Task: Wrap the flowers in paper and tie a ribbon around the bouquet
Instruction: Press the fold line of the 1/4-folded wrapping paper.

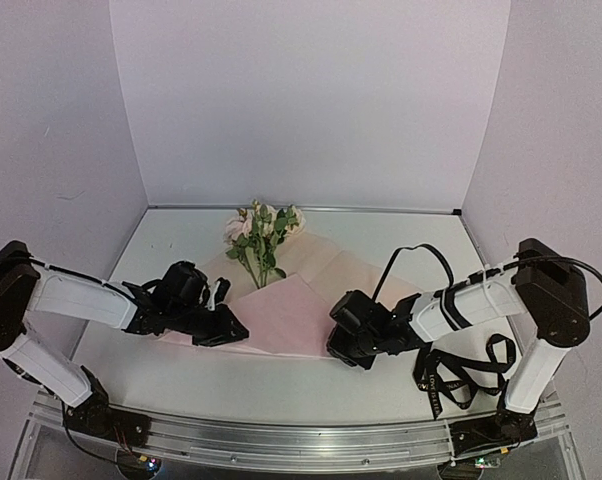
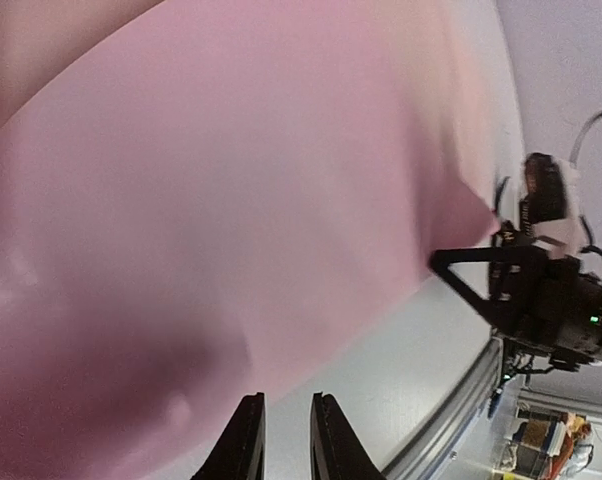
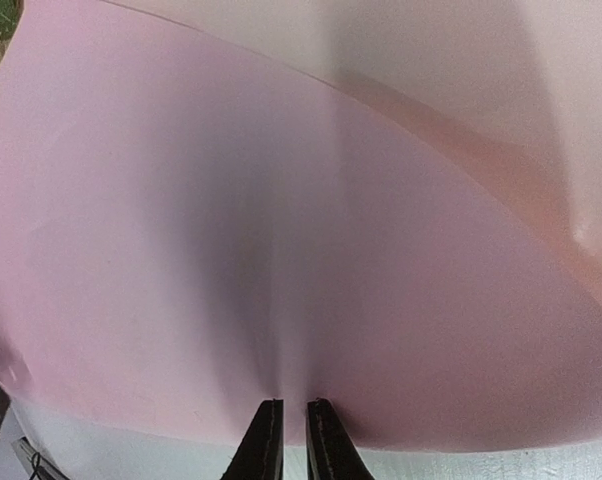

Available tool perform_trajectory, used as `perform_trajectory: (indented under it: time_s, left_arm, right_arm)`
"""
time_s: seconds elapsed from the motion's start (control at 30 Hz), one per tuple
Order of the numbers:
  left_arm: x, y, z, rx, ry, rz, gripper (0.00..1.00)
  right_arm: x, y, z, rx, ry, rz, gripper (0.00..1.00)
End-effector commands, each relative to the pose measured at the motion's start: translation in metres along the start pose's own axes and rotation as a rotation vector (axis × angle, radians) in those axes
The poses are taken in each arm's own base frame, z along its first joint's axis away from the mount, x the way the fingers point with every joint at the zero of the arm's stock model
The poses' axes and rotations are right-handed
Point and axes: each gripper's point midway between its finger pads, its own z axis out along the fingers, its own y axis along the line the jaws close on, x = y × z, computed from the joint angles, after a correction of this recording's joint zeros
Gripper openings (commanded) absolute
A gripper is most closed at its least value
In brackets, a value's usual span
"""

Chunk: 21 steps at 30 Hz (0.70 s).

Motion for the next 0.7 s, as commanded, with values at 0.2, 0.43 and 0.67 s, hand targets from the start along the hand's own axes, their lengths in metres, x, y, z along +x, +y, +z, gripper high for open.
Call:
perform_trajectory:
  time_s: [0.2, 0.43, 0.67]
  left_arm:
    - [0.017, 0.07, -0.009, -0.223, -0.077, -0.142, 0.16]
    - [0.028, 0.1, -0.021, -0.321, -0.1, -0.199, 0.15]
    - [0.035, 0.143, -0.058, -0.489, -0.201, -0.302, 0.16]
  right_arm:
    - [-0.006, -0.024, -0.012, 0.075, -0.04, -0.024, 0.12]
    - [-0.014, -0.048, -0.022, 0.1, -0.077, -0.005, 0.15]
    - [-0.019, -0.077, -0.024, 0.146, -0.088, 0.029, 0.16]
